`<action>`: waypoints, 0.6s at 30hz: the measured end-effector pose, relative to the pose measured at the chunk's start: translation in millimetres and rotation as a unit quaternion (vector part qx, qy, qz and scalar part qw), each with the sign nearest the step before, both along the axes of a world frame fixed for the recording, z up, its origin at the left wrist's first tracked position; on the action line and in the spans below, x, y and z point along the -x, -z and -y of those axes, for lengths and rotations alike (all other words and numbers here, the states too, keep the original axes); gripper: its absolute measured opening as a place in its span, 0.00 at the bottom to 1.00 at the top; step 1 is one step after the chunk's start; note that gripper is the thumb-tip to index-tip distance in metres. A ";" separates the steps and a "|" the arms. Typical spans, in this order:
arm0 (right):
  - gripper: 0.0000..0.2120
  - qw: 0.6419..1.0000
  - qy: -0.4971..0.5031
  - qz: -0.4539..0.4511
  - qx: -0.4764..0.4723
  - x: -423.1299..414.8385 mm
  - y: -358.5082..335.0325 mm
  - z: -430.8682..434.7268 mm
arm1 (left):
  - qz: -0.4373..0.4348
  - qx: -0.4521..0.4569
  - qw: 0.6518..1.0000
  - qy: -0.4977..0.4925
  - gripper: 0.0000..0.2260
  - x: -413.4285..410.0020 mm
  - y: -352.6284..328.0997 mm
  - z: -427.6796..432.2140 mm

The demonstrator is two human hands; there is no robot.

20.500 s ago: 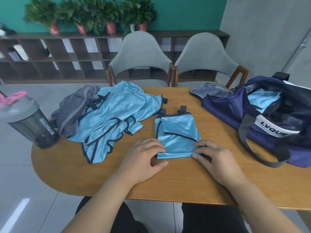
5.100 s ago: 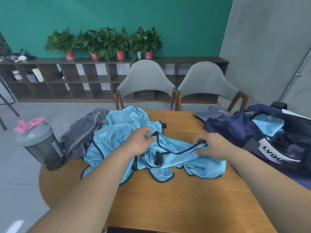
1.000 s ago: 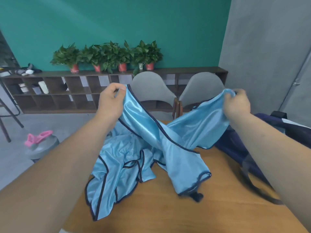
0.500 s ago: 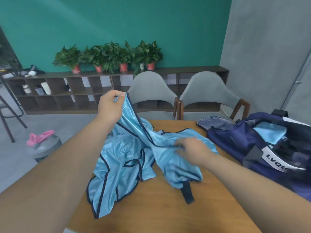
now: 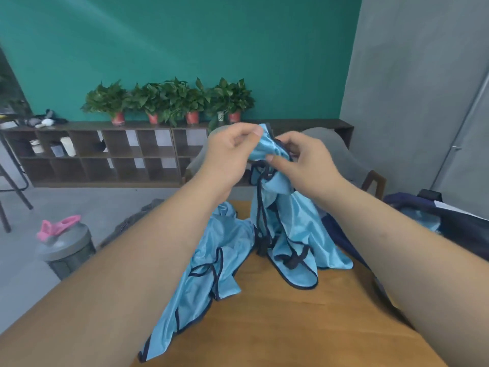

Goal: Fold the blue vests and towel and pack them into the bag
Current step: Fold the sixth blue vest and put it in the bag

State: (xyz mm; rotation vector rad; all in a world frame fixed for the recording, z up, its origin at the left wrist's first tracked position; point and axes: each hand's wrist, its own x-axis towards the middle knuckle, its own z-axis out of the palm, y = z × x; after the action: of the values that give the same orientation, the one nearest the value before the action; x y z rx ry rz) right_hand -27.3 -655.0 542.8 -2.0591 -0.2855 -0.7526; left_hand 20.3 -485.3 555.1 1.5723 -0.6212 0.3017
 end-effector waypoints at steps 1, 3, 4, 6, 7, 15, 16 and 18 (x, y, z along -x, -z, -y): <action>0.06 0.999 0.023 0.007 -0.042 1.5 -0.5 1.2 | 0.018 -0.008 1.000 -0.001 0.12 2.1 5.6 1.1; 0.02 0.979 -0.011 -0.015 -0.205 7.8 -10.4 3.1 | 0.009 -0.056 0.998 0.029 0.18 3.2 23.7 -1.3; 0.02 0.953 -0.050 -0.032 -0.296 11.0 -18.2 4.8 | -0.029 -0.096 0.992 0.070 0.24 3.5 34.5 -4.6; 0.02 0.898 -0.122 -0.047 -0.420 14.7 -37.1 9.7 | -0.126 -0.201 0.958 0.164 0.30 10.1 51.4 -9.8; 0.03 0.879 -0.139 -0.038 -0.454 13.6 -47.3 12.0 | -0.161 -0.249 0.934 0.202 0.27 14.7 59.4 -11.2; 0.28 0.948 -0.053 -0.222 -0.219 -45.2 -25.6 62.6 | -0.164 -0.127 0.978 -0.011 0.21 -1.4 122.1 11.5; 0.29 0.963 0.013 -0.251 -0.095 -50.2 -4.4 68.8 | -0.190 -0.143 0.971 0.001 0.27 0.2 130.2 11.1; 0.23 0.961 0.026 -0.262 0.084 -47.5 38.8 69.7 | -0.218 -0.221 0.950 0.000 0.40 3.6 151.5 8.8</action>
State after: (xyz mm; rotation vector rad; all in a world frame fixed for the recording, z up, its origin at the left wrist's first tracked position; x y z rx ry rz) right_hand 20.2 -724.7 504.0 -2.3465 0.0072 -0.1932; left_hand 16.7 -494.0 403.6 1.9893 -0.3508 -0.2042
